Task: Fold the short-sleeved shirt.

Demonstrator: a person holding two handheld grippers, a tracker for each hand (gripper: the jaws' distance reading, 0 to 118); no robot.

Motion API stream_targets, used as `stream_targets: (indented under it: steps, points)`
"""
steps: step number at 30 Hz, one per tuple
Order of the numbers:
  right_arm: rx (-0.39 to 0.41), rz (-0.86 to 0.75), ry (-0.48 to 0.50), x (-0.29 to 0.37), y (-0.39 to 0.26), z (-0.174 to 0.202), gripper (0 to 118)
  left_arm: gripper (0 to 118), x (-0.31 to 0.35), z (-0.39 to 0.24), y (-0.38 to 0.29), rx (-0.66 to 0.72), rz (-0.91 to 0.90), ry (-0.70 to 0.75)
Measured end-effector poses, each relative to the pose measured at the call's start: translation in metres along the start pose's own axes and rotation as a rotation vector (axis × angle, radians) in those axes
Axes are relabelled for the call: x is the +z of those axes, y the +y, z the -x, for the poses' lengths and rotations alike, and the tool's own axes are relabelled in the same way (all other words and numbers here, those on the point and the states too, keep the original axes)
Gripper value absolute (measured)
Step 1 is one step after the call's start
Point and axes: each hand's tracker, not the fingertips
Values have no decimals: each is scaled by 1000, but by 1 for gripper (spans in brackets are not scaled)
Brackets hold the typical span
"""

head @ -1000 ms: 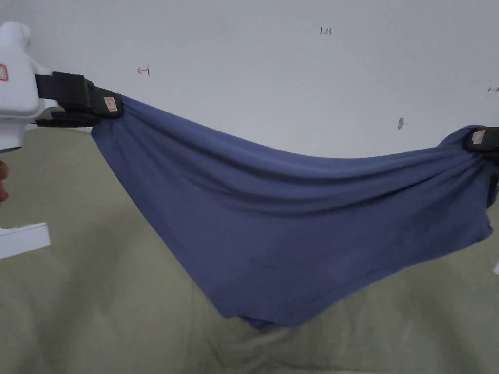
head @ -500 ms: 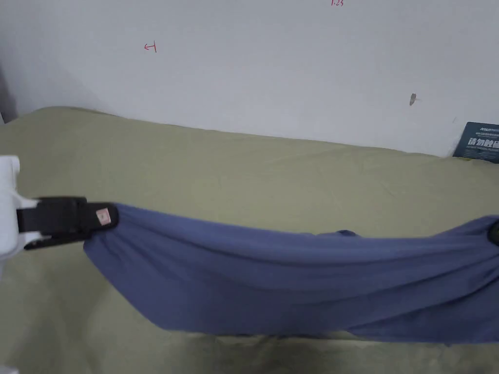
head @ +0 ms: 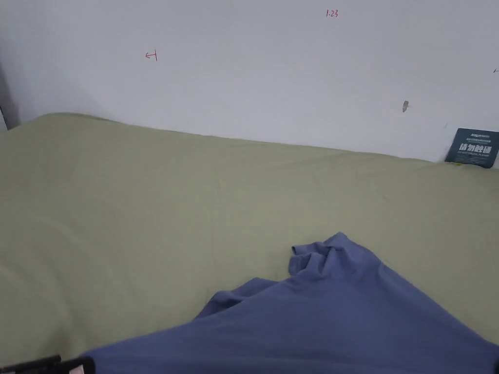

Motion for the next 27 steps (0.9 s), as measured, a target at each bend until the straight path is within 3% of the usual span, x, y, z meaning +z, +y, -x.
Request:
stream_targets:
  steps: [5, 14, 15, 16, 17, 18, 19, 22, 27]
  points:
    - [-43, 98, -58, 2, -22, -12, 7, 2, 8, 9, -36, 54, 56, 22]
    - [-118, 115, -93, 5, -39, -22, 8, 2, 12, 20, -71, 147, 98, 50]
    - [-114, 112, -102, 5, -39, -20, 15, 7, 10, 17, -73, 136, 97, 97]
    - [-106, 89, -113, 8, -40, -17, 33, 17, 9, 12, -72, 101, 90, 150]
    - [-78, 51, -138, 12, -38, -11, 74, 48, 9, 1, -69, 56, 76, 234]
    - [-57, 35, -146, 16, -36, -5, 92, 76, 11, -9, -65, 13, 50, 293]
    - [-35, 25, -121, 20, -34, 1, 91, 90, 14, -17, -63, -33, 11, 331]
    - [90, -44, -155, 41, -26, 33, 90, 90, 29, -45, -48, -69, -109, 214]
    - [340, -131, -411, 62, -31, 106, 90, 90, 21, -122, -21, -239, -127, 323]
